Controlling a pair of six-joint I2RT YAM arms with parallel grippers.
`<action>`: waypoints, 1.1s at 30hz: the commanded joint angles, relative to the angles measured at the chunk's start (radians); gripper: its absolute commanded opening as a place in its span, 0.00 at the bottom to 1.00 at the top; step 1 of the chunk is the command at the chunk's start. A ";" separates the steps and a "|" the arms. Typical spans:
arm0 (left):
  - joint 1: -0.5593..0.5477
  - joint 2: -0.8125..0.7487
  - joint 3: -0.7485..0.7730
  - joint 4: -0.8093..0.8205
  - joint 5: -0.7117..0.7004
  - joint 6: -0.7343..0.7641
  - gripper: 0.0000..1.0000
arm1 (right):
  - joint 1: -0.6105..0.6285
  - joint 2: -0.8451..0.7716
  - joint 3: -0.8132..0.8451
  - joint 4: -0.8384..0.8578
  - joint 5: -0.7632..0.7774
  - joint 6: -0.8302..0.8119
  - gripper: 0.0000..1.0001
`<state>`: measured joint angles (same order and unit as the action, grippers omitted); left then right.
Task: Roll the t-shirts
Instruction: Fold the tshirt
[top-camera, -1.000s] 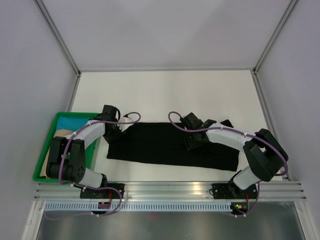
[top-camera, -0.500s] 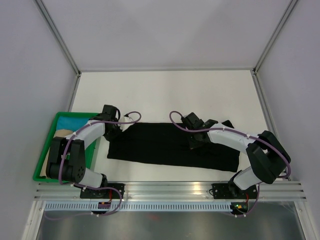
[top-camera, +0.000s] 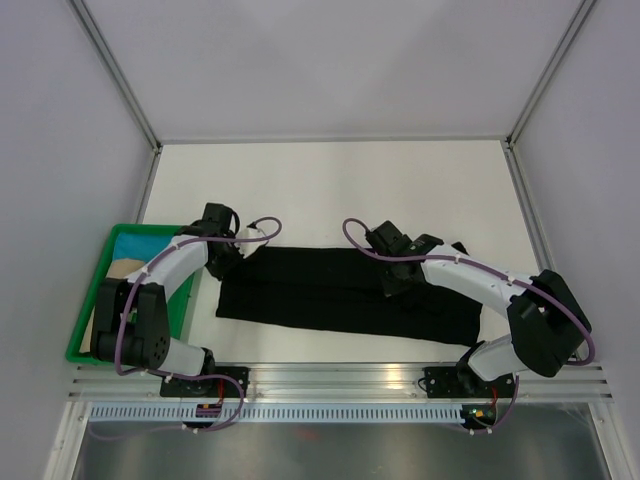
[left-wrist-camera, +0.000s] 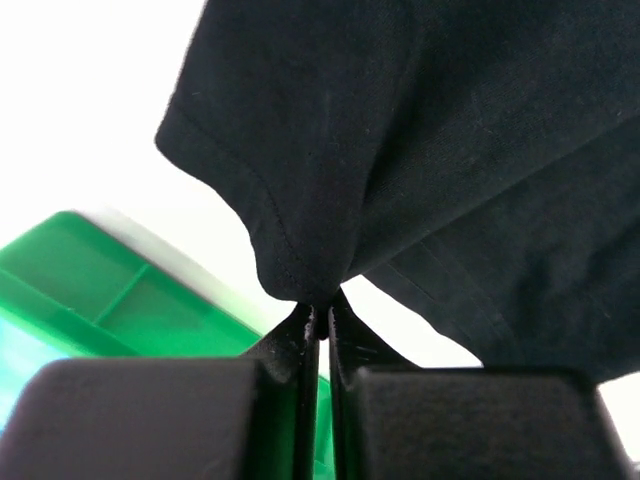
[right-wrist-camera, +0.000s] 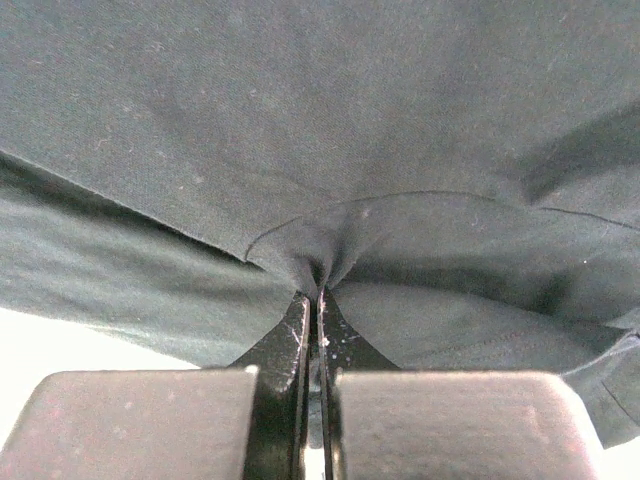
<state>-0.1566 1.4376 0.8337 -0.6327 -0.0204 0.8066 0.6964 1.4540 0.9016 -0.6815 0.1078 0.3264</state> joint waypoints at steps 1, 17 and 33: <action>0.003 -0.016 0.019 -0.058 0.040 -0.026 0.08 | -0.003 -0.003 0.020 -0.092 0.007 0.010 0.00; 0.005 0.003 0.264 -0.229 0.071 -0.121 0.49 | -0.003 -0.032 0.094 -0.059 -0.016 0.022 0.56; 0.008 0.354 0.255 0.120 -0.045 -0.317 0.20 | -0.271 0.153 -0.052 0.411 -0.027 0.142 0.00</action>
<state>-0.1562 1.7618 1.0950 -0.6376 0.0078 0.5358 0.4480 1.5635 0.8551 -0.3878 0.0696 0.4416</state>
